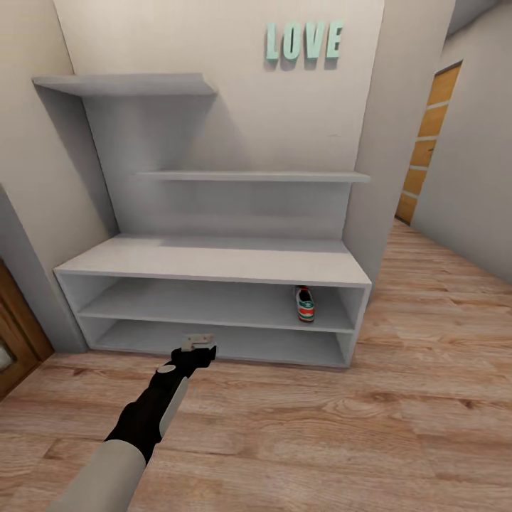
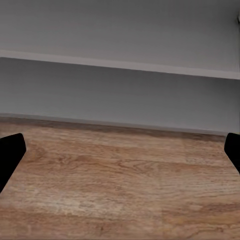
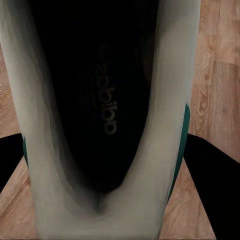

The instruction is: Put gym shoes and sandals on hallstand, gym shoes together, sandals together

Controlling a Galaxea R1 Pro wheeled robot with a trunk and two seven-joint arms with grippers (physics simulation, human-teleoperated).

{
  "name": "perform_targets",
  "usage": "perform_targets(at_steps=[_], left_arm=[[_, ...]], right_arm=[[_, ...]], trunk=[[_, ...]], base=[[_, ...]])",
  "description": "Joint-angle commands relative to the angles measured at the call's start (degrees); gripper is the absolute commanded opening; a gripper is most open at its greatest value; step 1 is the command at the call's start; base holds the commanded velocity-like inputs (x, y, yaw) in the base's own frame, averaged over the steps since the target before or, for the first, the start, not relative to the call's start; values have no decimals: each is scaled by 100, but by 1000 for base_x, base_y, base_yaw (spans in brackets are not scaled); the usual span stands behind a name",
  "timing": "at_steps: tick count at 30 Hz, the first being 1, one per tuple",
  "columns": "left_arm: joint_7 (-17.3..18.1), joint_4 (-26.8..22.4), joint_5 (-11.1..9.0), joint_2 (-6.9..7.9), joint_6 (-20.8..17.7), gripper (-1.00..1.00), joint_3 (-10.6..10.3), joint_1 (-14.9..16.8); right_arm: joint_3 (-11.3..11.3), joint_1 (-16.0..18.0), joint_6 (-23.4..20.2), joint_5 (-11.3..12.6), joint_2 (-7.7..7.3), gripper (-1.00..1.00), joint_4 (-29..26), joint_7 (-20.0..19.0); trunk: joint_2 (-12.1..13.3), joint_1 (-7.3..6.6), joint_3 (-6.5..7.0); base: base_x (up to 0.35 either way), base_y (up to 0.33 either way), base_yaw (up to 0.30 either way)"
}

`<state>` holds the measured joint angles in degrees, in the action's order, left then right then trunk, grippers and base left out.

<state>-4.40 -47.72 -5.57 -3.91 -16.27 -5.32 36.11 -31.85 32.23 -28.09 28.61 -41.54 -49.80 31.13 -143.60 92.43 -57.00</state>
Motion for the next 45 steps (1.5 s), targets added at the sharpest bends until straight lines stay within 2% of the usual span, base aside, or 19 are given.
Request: perform_targets(at_steps=[1, 12, 37, 39, 41, 42, 43, 44, 45], left_arm=[[-47, -8, -59, 4, -25, 100, -22, 3], [-50, -9, -59, 4, -25, 100, -22, 2], [-44, -9, -62, 4, -37, 100, -22, 3], [81, -15, -66, 6, -34, 100, -22, 3], [594, -15, -65, 17, -18, 100, -20, 5], [2043, -8, -62, 193, 194, 100, -7, 3], [2531, -3, -66, 295, 367, 100, -6, 2], [2766, -1, -68, 346, 470, 100, -6, 0], [3226, 2, -73, 443, 694, 100, -5, -4]], right_arm=[[3, 4, -21, 39, -3, -100, -12, 41], [-4, 3, -21, 39, -3, -100, -12, 41], [-5, 4, -21, 39, -3, -100, -12, 40], [0, 3, -21, 38, -3, -100, -12, 38], [2, 3, -21, 39, -3, -100, -12, 39], [3, 3, -21, 39, -3, -100, -12, 41], [3, 4, -21, 39, -3, -100, -12, 41], [4, 4, -21, 39, -3, -100, -12, 42], [4, 3, -21, 39, -3, -100, -12, 42]], trunk=[[-3, -1, -6], [-3, -1, -6], [-3, -1, -6], [-3, -1, -6], [-3, -1, -6], [-3, -1, -6], [-3, -1, -6], [-3, -1, -6], [-3, -1, -6]], base=[[0, 318, 0], [-4, 318, 0], [-90, 313, 0], [-1, 79, 0], [0, 37, 0], [0, 8, 0], [0, 5, 0], [0, 4, 0], [0, 2, 0]])
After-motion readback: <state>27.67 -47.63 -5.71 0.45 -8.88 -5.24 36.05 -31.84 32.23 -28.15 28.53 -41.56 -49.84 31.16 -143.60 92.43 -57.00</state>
